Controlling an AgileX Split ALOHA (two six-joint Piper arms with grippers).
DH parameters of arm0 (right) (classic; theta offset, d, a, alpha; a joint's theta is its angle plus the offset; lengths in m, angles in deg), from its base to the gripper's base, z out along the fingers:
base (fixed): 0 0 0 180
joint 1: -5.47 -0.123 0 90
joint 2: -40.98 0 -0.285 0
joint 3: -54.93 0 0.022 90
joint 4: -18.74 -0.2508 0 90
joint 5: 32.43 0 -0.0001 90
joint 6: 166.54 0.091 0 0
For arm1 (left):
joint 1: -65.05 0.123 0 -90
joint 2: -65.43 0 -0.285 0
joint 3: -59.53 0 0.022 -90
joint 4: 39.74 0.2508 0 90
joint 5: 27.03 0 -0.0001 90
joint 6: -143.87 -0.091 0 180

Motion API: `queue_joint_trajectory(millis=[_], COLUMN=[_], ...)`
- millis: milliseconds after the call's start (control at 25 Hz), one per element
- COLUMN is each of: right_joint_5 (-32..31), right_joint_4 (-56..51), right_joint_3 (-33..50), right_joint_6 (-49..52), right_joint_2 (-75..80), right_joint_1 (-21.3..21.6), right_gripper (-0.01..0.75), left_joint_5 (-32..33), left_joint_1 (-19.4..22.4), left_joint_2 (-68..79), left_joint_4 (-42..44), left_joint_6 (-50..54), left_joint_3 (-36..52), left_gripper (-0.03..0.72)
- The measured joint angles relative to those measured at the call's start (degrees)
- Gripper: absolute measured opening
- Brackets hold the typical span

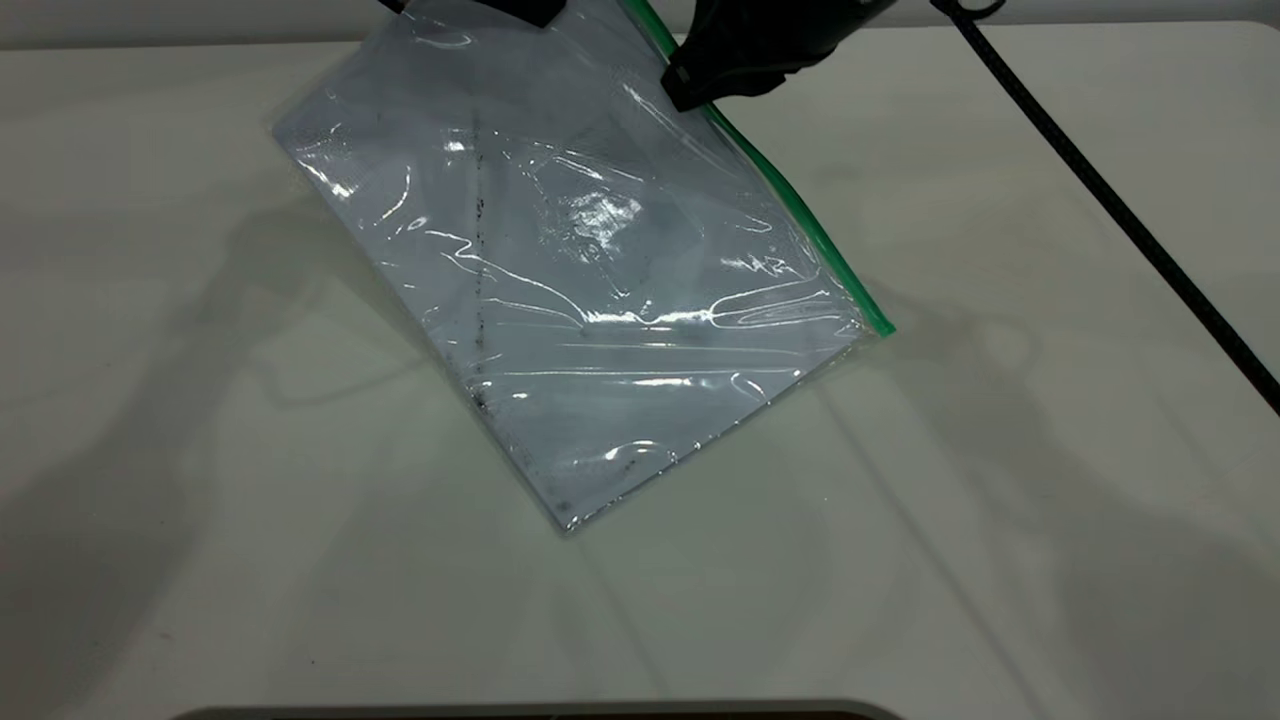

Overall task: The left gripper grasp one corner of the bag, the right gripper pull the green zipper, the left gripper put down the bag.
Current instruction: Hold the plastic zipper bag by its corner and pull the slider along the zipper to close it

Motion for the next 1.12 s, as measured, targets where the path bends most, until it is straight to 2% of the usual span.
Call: queue_joint_trajectory(millis=[160, 440, 760, 1120], right_joint_5=[-1.3, -7.2, -13.5, -18.4], right_joint_4=[1.2, 7.2, 22.1, 36.9], right_joint_3=[1.4, 1.7, 1.7, 1.7], right_joint_6=[2.0, 7.1, 20.3, 34.1], right_joint_2=[0.2, 0.6, 0.9, 0.9], right_joint_1=[1.8, 5.1, 7.7, 7.9], right_gripper=[0.048, 0.053, 0.058, 0.062], left_joint_5=[0.0, -0.2, -0.3, -0.2], left_joint_1=[0.0, 0.2, 0.4, 0.4], left_joint_2=[0.0, -0.1, -0.1, -0.1], left_joint_4=[-0.3, -1.0, -1.0, -1.0], left_joint_6=[0.0, 0.0, 0.0, 0.0], left_joint_3=[0.0, 0.0, 0.0, 0.0], left_gripper=[0.052, 0.052, 0.052, 0.052])
